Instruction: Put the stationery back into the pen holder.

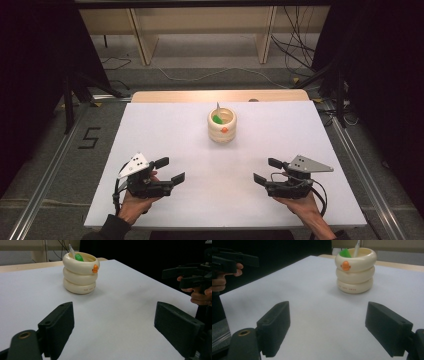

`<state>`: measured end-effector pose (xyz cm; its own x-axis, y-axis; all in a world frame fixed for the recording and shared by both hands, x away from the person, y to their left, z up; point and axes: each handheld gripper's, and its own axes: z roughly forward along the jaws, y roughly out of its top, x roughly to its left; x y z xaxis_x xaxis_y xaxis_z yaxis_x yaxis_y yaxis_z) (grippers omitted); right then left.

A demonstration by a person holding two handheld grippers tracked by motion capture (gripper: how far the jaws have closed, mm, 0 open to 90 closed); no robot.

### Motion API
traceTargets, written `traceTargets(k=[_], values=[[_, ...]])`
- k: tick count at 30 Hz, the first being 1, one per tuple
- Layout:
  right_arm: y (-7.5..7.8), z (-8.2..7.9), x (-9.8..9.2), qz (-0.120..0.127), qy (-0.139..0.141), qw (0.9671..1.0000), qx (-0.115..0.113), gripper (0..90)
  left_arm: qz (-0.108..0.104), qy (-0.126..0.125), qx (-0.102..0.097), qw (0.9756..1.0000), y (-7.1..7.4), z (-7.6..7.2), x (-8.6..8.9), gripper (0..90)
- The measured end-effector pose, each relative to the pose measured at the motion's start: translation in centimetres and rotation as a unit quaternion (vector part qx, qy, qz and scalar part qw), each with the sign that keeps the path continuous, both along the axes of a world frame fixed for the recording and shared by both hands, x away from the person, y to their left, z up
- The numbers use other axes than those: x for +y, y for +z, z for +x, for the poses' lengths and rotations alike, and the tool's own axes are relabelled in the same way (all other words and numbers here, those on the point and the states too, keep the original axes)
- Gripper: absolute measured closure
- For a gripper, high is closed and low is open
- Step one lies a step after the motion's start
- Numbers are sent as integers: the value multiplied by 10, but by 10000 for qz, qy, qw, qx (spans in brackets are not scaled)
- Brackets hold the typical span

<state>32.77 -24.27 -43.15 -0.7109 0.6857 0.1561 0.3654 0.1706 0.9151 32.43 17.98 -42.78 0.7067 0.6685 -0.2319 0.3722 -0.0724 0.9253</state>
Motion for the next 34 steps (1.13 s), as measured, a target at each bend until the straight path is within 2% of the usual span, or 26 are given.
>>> traceTargets(k=[3, 6, 21, 34], values=[[-1, -3, -2, -19, -36, 10000, -9, 210, 24, -24, -9, 10000, 0, -1, 1, 160], [-3, -5, -5, 112, -35, 9999, 54, 210, 6, -21, -3, 10000, 0, -2, 1, 160], [-7, -11, -9, 1, -105, 9999, 27, 210, -10, 17, -8, 10000, 0, 0, 3, 160], [-6, -10, -10, 16, -132, 9999, 21, 210, -22, 15, -33, 10000, 0, 0, 3, 160]])
